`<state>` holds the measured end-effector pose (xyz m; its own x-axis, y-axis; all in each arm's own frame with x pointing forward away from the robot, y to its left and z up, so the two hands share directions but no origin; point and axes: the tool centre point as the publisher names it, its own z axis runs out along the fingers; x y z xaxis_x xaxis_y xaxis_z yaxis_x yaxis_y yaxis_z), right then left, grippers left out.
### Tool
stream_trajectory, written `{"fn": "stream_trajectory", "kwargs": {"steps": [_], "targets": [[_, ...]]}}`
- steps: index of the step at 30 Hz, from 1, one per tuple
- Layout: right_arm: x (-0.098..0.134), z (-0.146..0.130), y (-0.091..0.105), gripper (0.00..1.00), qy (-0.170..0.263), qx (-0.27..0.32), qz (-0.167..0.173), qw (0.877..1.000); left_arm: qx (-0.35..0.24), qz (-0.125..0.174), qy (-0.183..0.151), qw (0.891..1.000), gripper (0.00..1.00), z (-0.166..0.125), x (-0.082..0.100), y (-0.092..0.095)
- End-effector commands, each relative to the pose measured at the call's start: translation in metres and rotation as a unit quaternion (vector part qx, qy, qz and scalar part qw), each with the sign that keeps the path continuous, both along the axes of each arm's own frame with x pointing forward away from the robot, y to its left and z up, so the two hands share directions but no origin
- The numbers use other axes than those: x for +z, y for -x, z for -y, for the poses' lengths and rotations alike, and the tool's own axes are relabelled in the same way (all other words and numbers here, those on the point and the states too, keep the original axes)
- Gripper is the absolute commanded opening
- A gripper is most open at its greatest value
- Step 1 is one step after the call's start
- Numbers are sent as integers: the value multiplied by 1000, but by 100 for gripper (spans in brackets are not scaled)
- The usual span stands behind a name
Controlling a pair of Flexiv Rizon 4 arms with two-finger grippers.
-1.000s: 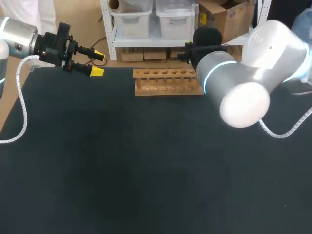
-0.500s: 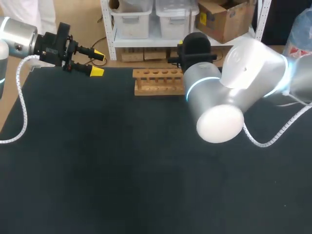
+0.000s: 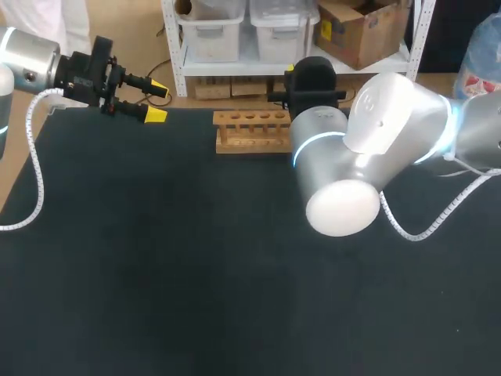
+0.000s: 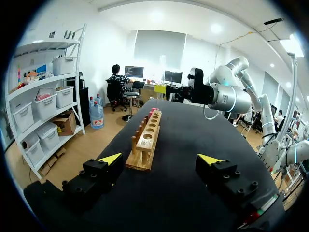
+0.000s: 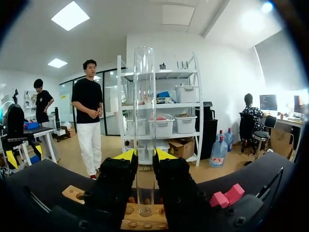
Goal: Grasp the test tube, adjust it, and insert it.
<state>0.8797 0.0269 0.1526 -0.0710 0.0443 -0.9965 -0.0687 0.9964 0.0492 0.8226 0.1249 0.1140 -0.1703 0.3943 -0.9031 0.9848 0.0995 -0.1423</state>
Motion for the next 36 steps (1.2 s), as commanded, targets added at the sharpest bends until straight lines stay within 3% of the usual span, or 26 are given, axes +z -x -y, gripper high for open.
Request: {"fn": "stream_trajectory", "kwargs": {"steps": [1,36], "targets": [[-4,3,-3,0,-7,21,62,998,0,1,1,1000,100,0,-1,1],[-12,5,-9,0,-9,36,52,998,0,1,1,1000,100,0,-1,1]]}}
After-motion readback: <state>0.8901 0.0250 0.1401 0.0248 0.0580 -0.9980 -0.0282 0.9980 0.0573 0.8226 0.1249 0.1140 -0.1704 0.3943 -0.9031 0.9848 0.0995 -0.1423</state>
